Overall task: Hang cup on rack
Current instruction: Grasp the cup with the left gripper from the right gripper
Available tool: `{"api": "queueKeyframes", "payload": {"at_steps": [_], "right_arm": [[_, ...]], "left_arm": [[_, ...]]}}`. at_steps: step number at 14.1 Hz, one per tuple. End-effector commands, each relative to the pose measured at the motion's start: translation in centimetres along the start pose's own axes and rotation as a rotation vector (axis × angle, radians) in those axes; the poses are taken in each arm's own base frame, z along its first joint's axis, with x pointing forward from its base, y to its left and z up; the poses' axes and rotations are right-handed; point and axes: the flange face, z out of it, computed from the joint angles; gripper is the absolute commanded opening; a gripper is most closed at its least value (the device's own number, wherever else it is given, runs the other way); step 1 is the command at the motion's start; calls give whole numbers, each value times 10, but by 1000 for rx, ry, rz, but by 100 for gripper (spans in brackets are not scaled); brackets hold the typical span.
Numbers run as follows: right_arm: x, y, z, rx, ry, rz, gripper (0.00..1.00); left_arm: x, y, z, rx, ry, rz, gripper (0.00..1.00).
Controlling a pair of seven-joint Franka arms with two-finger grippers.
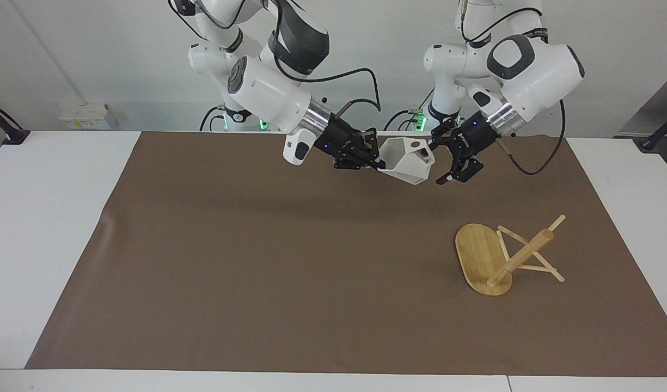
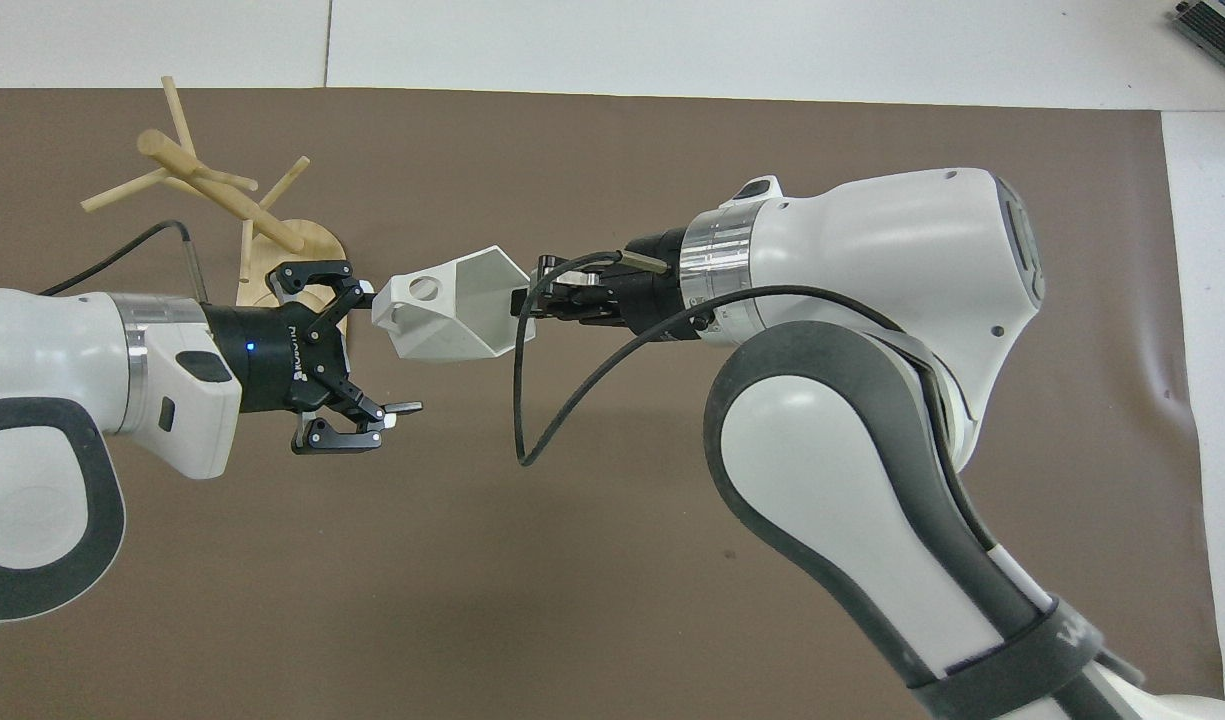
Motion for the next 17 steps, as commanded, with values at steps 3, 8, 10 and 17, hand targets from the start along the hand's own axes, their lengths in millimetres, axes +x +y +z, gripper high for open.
{"api": "queueKeyframes", "payload": {"at_steps": [3,8,10,17], "right_arm": [[-3,-11,8,0,19,16,0],[-3,-10,9,-2,16,17,0],[-4,-9,11,-5,11,18,0],[-4,-8,11,-6,8,22,0]], "left_arm": [[2,4,0,69,26,17,100],[9,6,8,118,45,8,100],[8,5,7,130,45,7,100],[3,3,7,151,63,-29,100]]}}
